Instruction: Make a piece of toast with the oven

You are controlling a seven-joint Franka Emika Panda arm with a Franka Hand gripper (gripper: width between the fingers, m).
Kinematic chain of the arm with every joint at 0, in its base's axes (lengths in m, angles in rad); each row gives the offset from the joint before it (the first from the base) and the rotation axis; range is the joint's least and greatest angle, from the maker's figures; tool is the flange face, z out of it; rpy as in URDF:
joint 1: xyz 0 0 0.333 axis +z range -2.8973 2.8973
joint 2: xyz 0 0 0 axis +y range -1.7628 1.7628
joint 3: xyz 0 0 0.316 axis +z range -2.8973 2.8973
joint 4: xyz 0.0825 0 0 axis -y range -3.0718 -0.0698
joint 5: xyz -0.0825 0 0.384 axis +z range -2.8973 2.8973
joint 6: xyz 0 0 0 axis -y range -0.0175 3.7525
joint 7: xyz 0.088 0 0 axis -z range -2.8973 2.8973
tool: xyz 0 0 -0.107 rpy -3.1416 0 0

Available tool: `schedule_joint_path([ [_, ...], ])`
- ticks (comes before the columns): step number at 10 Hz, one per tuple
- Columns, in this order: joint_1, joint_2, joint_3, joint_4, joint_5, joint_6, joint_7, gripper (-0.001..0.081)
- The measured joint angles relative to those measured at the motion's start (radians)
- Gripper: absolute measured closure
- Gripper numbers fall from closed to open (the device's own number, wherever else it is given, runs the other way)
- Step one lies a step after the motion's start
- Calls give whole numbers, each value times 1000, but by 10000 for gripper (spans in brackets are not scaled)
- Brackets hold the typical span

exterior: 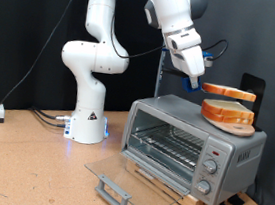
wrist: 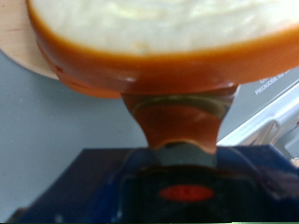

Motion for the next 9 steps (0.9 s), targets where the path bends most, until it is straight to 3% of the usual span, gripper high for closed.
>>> schedule_joint_path([
  [4, -21, 2, -120, -26, -3, -47, -130, 401],
  [9, -94, 3, -274, -24, -116, -161, -295, 401],
])
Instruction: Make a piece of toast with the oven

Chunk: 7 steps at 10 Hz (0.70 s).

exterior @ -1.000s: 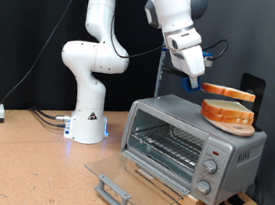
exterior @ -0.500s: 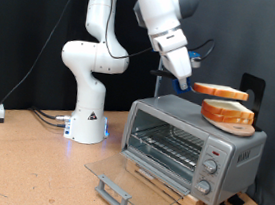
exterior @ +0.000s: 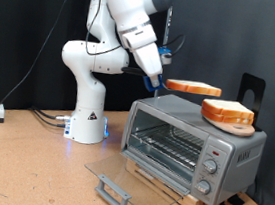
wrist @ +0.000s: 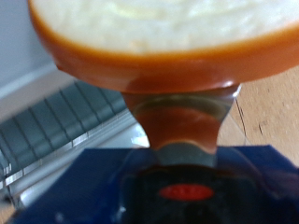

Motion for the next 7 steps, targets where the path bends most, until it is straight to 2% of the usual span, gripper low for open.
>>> schedule_joint_path([
  [2, -32, 3, -24, 0, -29, 4, -40, 401],
  [4, -31, 3, -29, -3, -19, -5, -43, 401],
  [7, -50, 10, -117, 5, -5, -69, -46, 401],
])
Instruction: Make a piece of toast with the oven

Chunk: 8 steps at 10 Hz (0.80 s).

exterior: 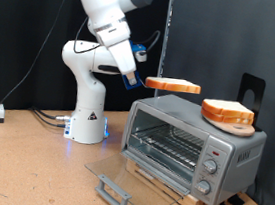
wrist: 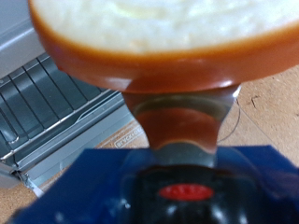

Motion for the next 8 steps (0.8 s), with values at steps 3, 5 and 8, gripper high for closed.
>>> schedule_joint_path([
  [3, -42, 37, -79, 32, -40, -33, -33, 401],
  [5, -63, 72, -117, 59, -84, -55, -71, 401],
  [8, -64, 92, -121, 72, -95, -83, -103, 401],
])
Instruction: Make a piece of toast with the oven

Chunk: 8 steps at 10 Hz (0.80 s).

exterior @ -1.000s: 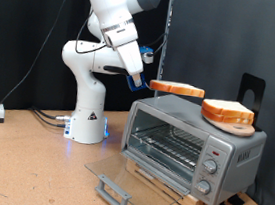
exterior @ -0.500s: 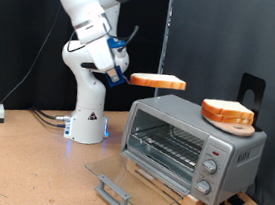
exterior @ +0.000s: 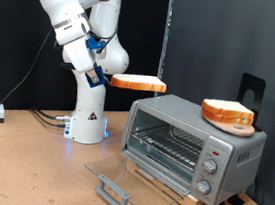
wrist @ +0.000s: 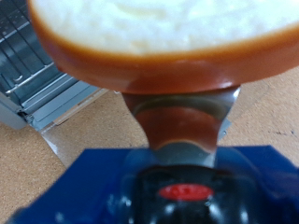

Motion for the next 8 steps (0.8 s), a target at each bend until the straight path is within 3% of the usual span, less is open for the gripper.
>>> schedule_joint_path([
  [3, 1, 1, 4, -28, -51, -35, -110, 401],
  [8, 1, 40, 31, -120, -124, 144, -117, 401],
])
